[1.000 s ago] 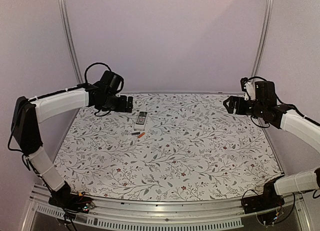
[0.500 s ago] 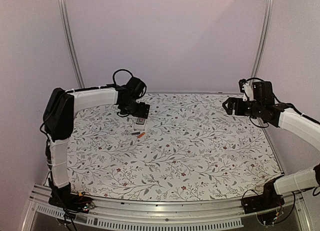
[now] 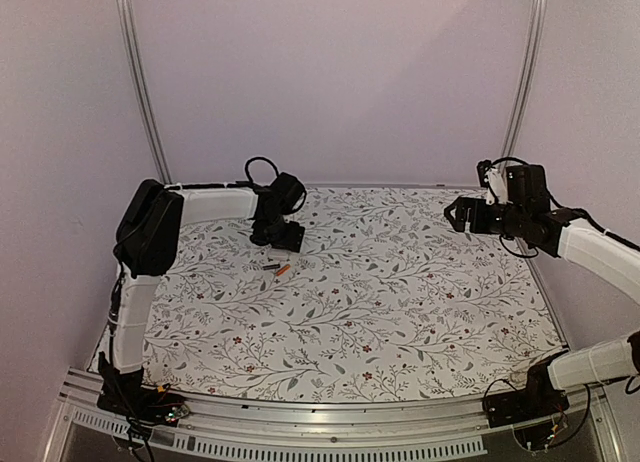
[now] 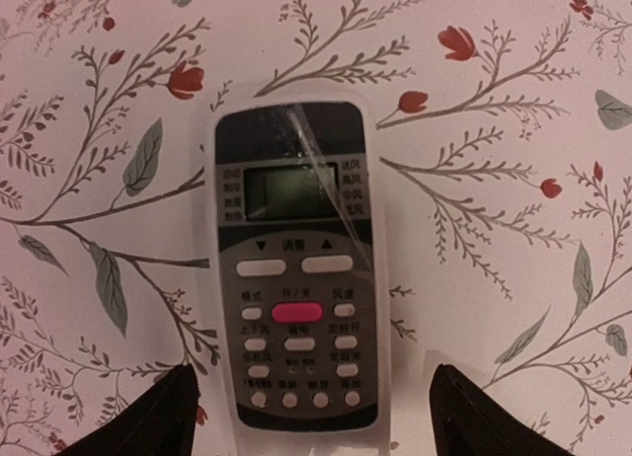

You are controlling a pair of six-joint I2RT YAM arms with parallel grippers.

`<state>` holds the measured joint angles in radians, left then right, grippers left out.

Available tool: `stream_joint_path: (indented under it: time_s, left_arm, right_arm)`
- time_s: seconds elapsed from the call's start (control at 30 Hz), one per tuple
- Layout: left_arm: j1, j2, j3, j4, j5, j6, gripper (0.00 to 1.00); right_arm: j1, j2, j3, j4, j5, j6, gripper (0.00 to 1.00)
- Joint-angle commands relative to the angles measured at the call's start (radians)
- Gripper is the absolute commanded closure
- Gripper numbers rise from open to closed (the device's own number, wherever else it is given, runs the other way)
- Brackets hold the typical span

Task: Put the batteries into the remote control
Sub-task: Pick up the remote control from the center of the board.

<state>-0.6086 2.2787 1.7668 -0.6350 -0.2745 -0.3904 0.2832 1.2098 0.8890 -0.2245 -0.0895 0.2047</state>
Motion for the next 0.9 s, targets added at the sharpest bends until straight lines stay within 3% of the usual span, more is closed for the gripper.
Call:
stream_joint_path:
  time_s: [0.0,0.57,0.77,0.87]
  left_arm:
    - [-0.006,0.049,0.039,-0.016,0.001,-0.014,0.21]
    - [-0.027,0.151,0.217,-0.057,0.051,0.031,0.61]
    - [-0.110,0.045,0.242,-0.051,0.290,0.184,0.65]
    - [-0.124,-0.050,0.179,-0.056,0.431,0.209,0.68]
  right_arm:
    - [0.005,-0.007,-0.018,0.000,-0.010,-0.001,0.01]
    - [0.004,-0.020,-0.019,-0.013,-0.046,0.008,0.01]
    - [0.007,-0.064,-0.005,-0.069,-0.230,-0.043,0.01]
    - [0.014,-0.107,-0.007,-0.103,-0.301,-0.078,0.01]
